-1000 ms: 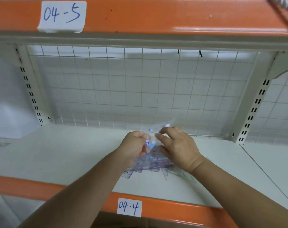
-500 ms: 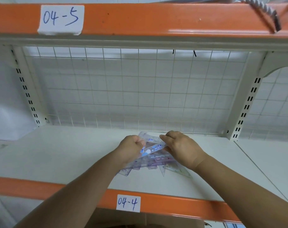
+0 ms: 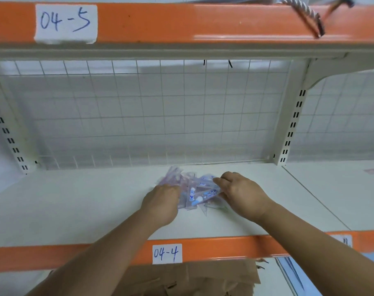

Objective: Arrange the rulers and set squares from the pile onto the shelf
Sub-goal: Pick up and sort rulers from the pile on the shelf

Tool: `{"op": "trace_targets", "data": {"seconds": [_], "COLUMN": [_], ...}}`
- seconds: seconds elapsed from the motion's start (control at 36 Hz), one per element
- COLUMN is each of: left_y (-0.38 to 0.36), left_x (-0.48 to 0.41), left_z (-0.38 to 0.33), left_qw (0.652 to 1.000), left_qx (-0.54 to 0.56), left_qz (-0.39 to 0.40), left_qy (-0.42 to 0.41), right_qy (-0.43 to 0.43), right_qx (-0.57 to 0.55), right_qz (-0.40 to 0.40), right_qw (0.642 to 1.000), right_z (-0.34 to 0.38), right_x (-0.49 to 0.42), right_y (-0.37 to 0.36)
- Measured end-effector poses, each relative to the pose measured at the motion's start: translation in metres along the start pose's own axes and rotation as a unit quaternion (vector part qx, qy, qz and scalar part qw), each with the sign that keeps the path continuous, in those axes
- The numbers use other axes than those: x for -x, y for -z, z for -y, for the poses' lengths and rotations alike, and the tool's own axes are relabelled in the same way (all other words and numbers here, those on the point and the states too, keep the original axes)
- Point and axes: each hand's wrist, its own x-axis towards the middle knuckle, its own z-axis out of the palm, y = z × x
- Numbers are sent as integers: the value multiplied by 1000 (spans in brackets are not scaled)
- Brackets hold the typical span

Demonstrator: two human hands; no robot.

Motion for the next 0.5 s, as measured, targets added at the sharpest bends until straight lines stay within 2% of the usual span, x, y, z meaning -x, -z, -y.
{"op": "trace_targets", "data": {"seconds": [0.22,0.5], "left_y": [-7,0], "left_x": [-3,-14], "left_z": [-19,-78], "left_qw": [998,995], "left_qx": [-13,-17], "left_qz": [-20,-37], "left_qy": [-52,-93], "right_qy": [-55,-101], "right_qx": [7,23], "right_qz": [15,14], "right_qw": [998,995], "right_z": [-5,-44], "right_x": [33,76], "right_y": [7,28]}}
